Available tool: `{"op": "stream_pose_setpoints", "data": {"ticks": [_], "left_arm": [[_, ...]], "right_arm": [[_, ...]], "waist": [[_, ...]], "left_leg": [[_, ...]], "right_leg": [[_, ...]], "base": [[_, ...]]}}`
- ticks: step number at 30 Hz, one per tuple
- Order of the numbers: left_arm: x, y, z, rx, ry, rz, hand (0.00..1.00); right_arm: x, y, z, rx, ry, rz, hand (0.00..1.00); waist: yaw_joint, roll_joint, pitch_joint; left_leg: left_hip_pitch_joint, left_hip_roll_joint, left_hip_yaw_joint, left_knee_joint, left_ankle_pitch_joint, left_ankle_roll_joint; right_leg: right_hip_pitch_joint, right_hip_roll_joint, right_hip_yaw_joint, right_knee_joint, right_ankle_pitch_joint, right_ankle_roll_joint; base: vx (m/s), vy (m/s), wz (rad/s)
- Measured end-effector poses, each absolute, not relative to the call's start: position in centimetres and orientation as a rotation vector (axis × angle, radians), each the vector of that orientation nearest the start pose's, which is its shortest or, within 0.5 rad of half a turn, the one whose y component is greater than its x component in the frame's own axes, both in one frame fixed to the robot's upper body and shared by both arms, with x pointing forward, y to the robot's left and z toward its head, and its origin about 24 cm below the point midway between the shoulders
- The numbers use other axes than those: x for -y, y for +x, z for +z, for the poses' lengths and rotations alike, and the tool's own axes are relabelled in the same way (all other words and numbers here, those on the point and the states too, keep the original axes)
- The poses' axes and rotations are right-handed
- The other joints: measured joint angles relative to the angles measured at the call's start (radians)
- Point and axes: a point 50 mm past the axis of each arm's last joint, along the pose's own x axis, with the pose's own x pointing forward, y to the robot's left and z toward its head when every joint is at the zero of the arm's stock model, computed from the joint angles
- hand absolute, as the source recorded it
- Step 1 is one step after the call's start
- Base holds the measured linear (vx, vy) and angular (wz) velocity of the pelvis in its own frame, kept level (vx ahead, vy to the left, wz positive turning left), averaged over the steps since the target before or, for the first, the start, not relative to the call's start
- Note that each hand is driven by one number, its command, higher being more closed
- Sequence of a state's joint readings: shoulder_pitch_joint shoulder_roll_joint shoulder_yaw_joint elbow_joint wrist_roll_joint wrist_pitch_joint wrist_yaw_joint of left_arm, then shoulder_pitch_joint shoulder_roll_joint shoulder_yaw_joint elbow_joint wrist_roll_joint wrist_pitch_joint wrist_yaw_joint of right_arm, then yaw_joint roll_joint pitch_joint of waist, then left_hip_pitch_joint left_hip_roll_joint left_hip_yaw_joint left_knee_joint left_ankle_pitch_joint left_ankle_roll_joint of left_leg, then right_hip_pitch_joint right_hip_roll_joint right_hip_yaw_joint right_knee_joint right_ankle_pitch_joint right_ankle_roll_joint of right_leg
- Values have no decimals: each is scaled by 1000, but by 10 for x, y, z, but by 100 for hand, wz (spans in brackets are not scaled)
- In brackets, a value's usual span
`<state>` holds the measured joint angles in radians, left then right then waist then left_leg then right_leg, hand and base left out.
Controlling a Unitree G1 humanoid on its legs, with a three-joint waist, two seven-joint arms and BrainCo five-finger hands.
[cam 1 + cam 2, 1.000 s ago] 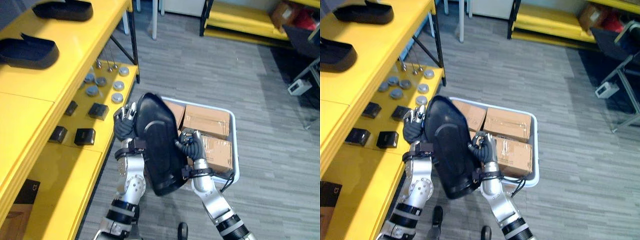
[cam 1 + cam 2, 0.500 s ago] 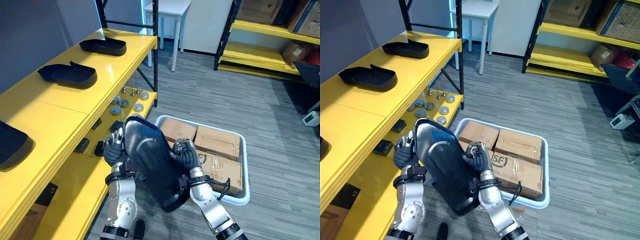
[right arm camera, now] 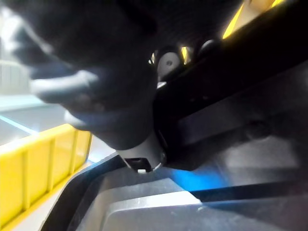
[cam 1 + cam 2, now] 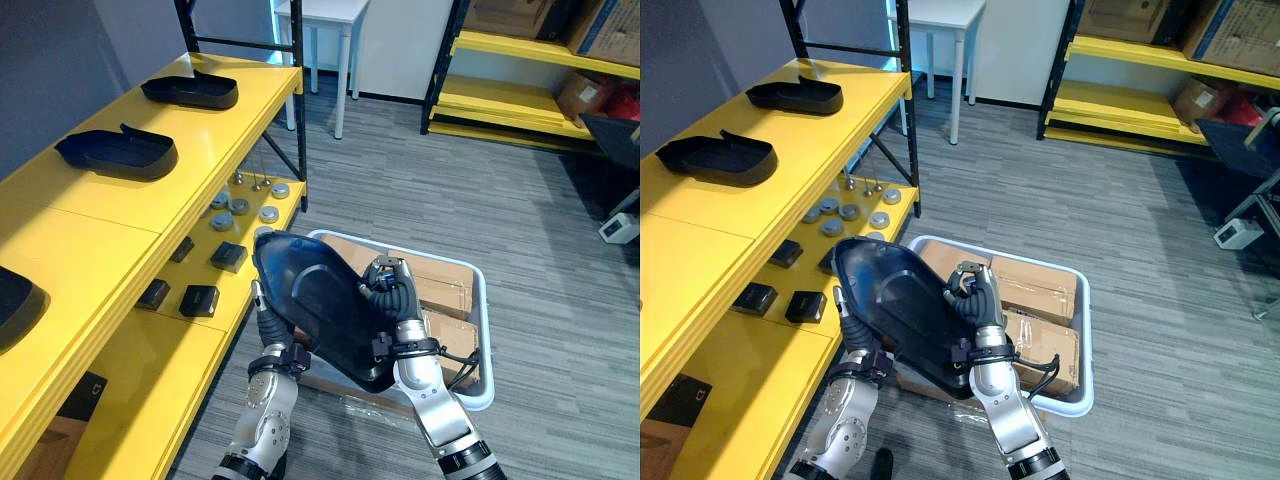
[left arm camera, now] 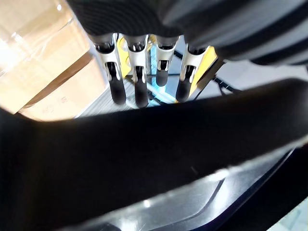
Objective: Walk over and take plastic housings, then place them on the shelf
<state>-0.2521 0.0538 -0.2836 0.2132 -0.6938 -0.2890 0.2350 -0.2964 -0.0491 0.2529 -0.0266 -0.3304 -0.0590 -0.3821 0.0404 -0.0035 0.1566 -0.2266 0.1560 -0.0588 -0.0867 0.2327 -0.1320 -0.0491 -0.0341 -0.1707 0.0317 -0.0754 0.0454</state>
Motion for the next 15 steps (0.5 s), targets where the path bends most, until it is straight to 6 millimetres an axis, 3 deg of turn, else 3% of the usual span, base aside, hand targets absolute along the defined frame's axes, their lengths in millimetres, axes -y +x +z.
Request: {"op": "stream_pose_setpoints", "data": {"ticks": [6,15], "left_arm": [[-90,303,89,171,-633,-49,0],[-98,313,90,169,-614,54,0]], "right_arm": [[102,303,160,572,-328,-204,100],[123,321,162,515,-350,-363,100]], "waist": [[-2,10,31],[1,12,98]], "left_leg": [[-24,7,10,0,3,3],[-44,6,19,0,5,6]], "right_leg": [[-49,5,21,32,0,0],[-78,2,24,48,-1,0]], "base": [[-25,36,-11],[-2,35,-2]]}}
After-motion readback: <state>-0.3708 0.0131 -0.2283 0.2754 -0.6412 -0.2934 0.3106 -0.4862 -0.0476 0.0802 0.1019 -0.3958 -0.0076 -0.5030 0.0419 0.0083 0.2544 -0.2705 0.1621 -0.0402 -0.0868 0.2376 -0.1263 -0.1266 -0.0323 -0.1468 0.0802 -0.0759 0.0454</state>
